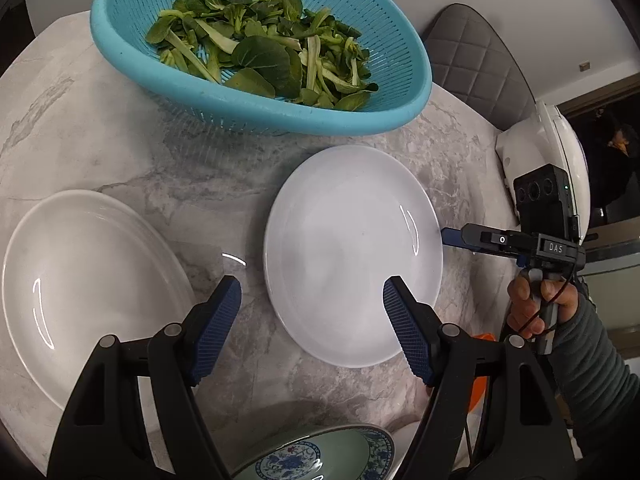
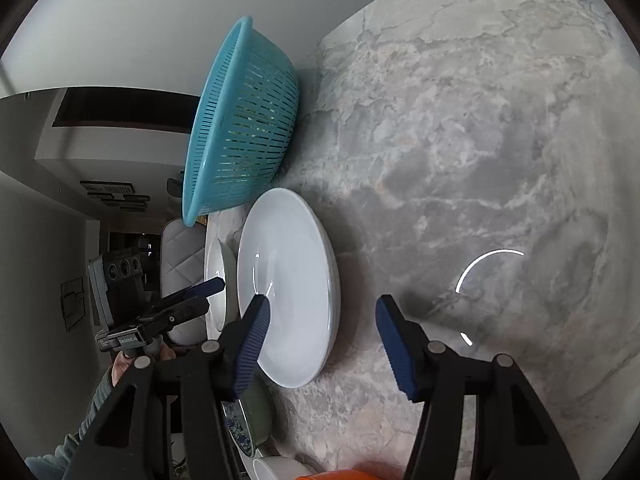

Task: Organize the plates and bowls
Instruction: 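Move both grippers to the white plate beside the teal colander, then close both grippers on the rim of the white plate, then carry the white plate with both grippers and lower it onto the large plate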

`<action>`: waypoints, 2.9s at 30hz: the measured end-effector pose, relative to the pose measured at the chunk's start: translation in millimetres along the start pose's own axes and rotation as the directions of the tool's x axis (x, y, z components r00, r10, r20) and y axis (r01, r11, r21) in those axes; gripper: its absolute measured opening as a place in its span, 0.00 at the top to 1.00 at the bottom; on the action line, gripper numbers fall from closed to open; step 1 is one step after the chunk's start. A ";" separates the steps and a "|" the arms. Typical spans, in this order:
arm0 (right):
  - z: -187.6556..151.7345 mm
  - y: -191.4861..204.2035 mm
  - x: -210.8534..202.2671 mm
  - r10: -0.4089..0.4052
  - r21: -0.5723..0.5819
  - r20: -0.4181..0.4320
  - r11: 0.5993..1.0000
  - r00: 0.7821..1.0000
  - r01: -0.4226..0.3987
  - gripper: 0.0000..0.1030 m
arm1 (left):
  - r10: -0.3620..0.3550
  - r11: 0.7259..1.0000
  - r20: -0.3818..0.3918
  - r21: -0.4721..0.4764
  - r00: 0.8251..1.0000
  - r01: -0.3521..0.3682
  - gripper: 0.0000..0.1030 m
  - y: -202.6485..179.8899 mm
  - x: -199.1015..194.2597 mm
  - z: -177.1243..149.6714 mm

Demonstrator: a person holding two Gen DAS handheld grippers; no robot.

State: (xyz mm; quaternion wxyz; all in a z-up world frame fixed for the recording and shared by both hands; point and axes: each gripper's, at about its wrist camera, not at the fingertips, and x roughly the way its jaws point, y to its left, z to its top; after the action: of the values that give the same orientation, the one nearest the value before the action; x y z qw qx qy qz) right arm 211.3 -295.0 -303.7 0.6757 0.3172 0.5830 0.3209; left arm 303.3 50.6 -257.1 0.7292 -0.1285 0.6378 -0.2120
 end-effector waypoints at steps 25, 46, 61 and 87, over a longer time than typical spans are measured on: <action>4.7 35.0 59.7 -0.143 -0.102 -0.058 0.985 0.988 0.136 0.77 | 0.013 1.000 -0.096 -0.025 0.995 -0.015 0.74 10.8 33.5 -3.2; 6.8 39.7 58.3 -0.271 -0.094 -0.064 0.960 0.960 0.265 0.92 | 0.027 0.999 -0.124 -0.033 0.992 -0.032 0.93 -4.0 30.0 1.0; -19.7 102.0 9.7 -0.281 -0.138 -0.025 0.952 0.960 0.275 0.92 | 0.038 0.999 -0.084 0.013 0.996 -0.037 0.93 -56.0 -49.3 -19.4; -211.9 213.5 43.5 -0.216 -0.216 -0.078 0.957 0.973 0.195 0.92 | -0.032 0.993 -0.041 -0.117 0.999 0.027 0.92 12.4 -193.2 -284.6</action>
State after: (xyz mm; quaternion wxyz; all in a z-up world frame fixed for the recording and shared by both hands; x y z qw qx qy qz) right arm -7.4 -122.0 -182.9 0.7045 0.1662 0.6095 0.3234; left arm 6.2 176.5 -137.2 0.7033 -0.1757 0.6627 -0.1882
